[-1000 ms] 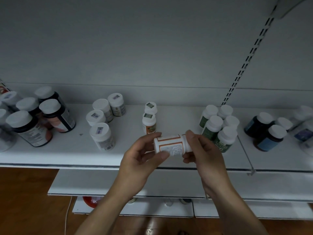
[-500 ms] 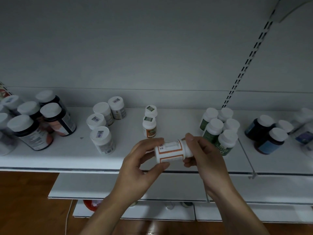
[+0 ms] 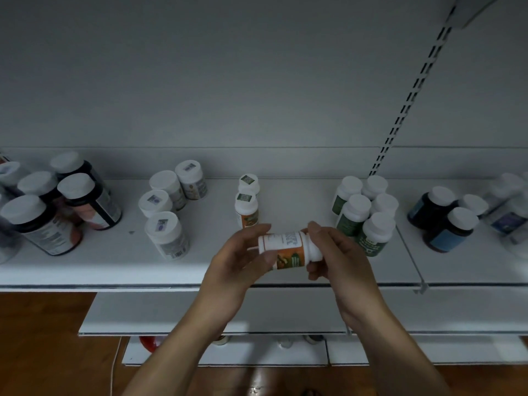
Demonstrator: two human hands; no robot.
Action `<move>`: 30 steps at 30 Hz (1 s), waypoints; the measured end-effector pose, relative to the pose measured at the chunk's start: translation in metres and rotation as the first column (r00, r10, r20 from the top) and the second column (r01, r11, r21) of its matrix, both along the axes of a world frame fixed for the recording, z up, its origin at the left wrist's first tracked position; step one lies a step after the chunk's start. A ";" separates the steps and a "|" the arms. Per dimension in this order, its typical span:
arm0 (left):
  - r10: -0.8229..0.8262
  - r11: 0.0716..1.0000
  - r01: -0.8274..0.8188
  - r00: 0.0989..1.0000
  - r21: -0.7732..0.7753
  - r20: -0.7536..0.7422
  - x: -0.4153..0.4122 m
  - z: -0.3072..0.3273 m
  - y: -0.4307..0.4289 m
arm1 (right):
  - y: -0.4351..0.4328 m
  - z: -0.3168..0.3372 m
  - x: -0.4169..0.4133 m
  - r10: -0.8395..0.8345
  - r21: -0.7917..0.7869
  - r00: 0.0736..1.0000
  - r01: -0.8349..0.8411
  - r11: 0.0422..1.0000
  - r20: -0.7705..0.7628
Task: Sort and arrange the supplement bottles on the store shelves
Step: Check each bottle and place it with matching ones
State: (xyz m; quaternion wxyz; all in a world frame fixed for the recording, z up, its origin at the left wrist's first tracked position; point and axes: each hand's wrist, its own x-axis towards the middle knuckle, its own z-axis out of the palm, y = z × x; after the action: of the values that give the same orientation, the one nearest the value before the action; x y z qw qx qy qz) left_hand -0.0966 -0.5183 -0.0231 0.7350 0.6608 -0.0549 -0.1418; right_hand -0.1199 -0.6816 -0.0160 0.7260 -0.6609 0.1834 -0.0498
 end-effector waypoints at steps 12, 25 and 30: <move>-0.060 0.965 0.074 0.996 0.252 -0.062 0.004 -0.008 -0.008 | -0.012 -0.004 -0.002 -0.013 -0.152 1.000 0.015 0.988 0.012; -0.118 0.833 0.005 0.979 0.553 0.167 0.011 -0.051 -0.059 | -0.091 -0.015 -0.007 -0.275 -0.628 0.944 0.327 0.706 0.183; 0.003 0.811 -0.230 0.921 0.538 0.389 0.040 -0.073 -0.077 | -0.120 -0.032 -0.002 -0.279 -0.692 0.956 0.261 0.673 0.089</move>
State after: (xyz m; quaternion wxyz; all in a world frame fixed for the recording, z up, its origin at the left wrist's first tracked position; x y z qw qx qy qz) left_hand -0.0562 -0.5951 -0.0959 0.4851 0.8678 -0.1055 0.0217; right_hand -0.1218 -0.8014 -0.0485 0.4054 -0.8513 0.2554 -0.2140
